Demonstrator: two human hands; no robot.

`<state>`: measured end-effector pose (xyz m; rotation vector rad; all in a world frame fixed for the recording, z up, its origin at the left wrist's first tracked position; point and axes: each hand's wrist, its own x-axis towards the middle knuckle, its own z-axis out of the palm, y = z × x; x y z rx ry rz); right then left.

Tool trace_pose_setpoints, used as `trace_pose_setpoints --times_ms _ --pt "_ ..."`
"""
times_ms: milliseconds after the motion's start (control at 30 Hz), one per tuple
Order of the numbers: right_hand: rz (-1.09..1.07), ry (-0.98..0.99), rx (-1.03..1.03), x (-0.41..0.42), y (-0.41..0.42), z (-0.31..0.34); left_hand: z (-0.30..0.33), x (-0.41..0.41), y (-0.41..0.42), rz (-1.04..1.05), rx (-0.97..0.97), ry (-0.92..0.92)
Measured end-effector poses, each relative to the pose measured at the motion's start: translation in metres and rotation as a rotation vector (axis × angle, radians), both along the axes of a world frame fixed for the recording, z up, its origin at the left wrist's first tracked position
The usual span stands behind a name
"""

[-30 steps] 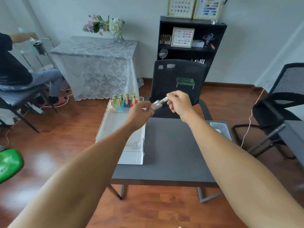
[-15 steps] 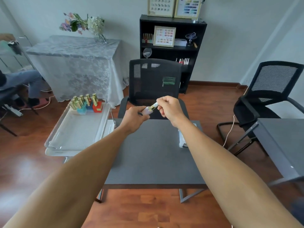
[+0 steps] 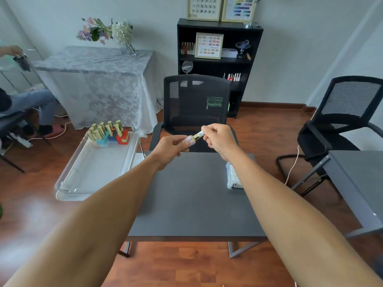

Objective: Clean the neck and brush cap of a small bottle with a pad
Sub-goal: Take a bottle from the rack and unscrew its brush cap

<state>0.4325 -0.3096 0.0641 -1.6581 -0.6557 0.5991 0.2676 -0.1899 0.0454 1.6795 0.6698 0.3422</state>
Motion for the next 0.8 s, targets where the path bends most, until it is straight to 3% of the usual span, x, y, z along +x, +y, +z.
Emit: trace_pose_setpoints --times_ms 233,433,667,800 --pt "0.121 -0.164 -0.042 -0.001 0.002 0.006 -0.005 -0.006 0.019 -0.040 -0.115 -0.035" --pt "0.217 -0.336 -0.210 0.004 0.002 0.017 -0.001 -0.005 0.029 -0.122 -0.104 -0.006" --pt "0.113 -0.235 -0.351 0.004 0.005 0.030 0.004 0.000 0.028 -0.179 -0.069 0.018" --pt "0.179 -0.219 -0.271 0.009 0.006 0.032 0.001 -0.001 0.027 -0.184 -0.062 0.025"
